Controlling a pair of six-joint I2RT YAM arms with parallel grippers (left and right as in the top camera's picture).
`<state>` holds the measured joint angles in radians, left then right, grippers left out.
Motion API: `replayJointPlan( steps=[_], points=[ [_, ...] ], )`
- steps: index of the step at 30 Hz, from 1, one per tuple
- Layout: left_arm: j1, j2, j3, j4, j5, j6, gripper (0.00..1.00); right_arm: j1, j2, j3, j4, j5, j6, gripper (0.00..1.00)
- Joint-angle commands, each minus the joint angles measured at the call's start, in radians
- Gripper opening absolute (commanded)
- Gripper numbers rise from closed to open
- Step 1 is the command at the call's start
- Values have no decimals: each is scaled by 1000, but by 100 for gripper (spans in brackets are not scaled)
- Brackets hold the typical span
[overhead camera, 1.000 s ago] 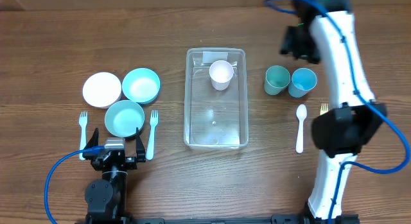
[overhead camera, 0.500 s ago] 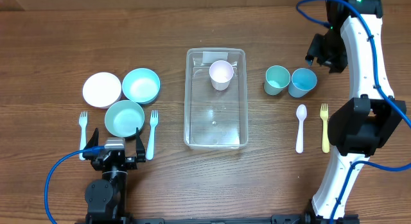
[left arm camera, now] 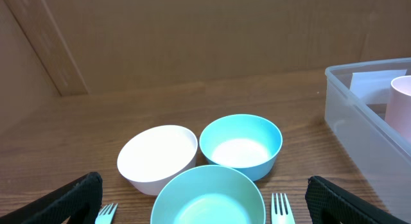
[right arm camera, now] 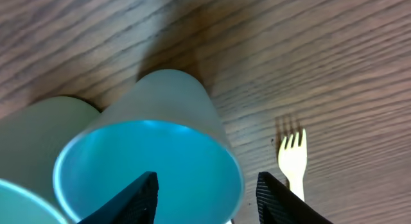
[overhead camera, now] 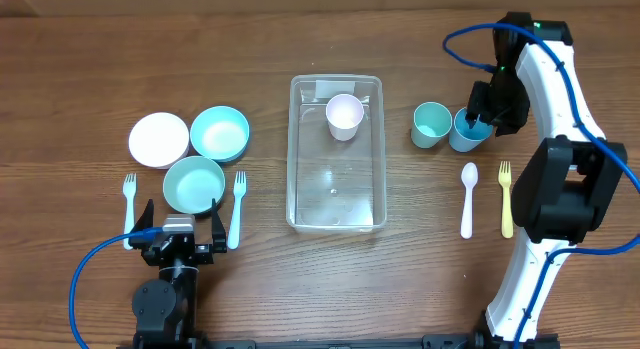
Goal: Pack container
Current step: 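Grasp the light-blue cup rim with the right gripper and lift, then carry the light-blue cup and stack it into the pink cup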
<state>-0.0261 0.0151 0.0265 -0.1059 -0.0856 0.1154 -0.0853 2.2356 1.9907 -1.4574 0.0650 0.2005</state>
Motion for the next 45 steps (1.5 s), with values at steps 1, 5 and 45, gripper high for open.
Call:
replayJointPlan(
  steps=[1, 5, 45],
  points=[
    [0, -9, -5, 2, 12, 19, 100, -11, -17, -42, 27, -11, -26, 51],
    [0, -9, -5, 2, 12, 19, 100, -24, -17, -76, 60, -16, -26, 45],
    [0, -9, -5, 2, 12, 19, 100, 414, -363, 149, 71, -4, 14, 4]
  ],
)
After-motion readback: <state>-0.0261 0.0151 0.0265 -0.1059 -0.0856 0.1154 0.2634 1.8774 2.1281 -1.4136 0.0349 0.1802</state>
